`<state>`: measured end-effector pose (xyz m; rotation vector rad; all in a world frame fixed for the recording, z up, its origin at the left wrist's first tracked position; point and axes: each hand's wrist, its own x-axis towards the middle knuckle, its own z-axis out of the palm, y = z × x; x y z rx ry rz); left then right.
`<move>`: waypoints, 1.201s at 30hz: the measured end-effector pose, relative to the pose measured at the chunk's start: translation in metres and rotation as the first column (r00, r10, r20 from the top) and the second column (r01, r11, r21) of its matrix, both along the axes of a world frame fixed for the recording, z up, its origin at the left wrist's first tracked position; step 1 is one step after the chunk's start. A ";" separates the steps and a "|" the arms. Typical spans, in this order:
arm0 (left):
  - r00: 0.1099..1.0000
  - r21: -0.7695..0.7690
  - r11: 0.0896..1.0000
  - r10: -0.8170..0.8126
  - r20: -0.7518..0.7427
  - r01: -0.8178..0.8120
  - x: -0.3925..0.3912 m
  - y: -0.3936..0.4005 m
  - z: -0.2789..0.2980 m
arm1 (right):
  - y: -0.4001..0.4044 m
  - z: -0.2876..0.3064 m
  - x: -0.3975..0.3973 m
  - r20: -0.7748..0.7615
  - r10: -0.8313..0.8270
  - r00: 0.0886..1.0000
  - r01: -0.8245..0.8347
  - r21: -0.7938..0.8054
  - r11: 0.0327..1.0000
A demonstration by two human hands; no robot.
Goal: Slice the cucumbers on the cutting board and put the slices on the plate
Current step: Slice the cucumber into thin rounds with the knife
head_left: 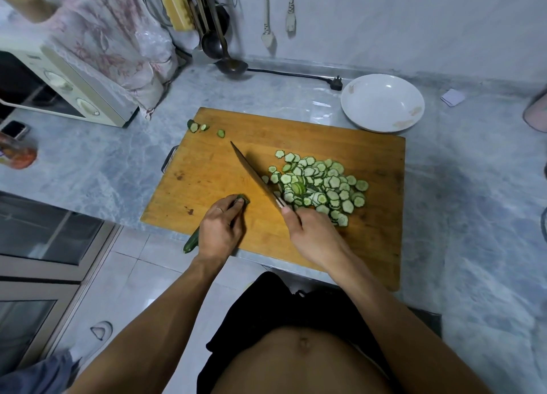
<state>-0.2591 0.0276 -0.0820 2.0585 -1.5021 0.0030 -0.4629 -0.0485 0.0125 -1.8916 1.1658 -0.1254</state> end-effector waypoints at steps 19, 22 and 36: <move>0.999 0.025 0.999 -0.041 -0.009 0.042 0.003 0.000 -0.003 | 0.023 0.018 0.012 -0.017 0.128 0.992 -0.129 -0.013 0.992; 0.999 0.030 0.999 -0.040 0.000 0.040 0.001 0.000 -0.005 | 0.015 0.014 0.022 -0.055 0.135 0.989 -0.134 0.031 0.991; 0.998 0.055 0.998 -0.007 -0.058 0.010 0.002 0.008 0.012 | -0.007 -0.004 0.006 0.011 -0.015 1.000 0.015 0.010 1.000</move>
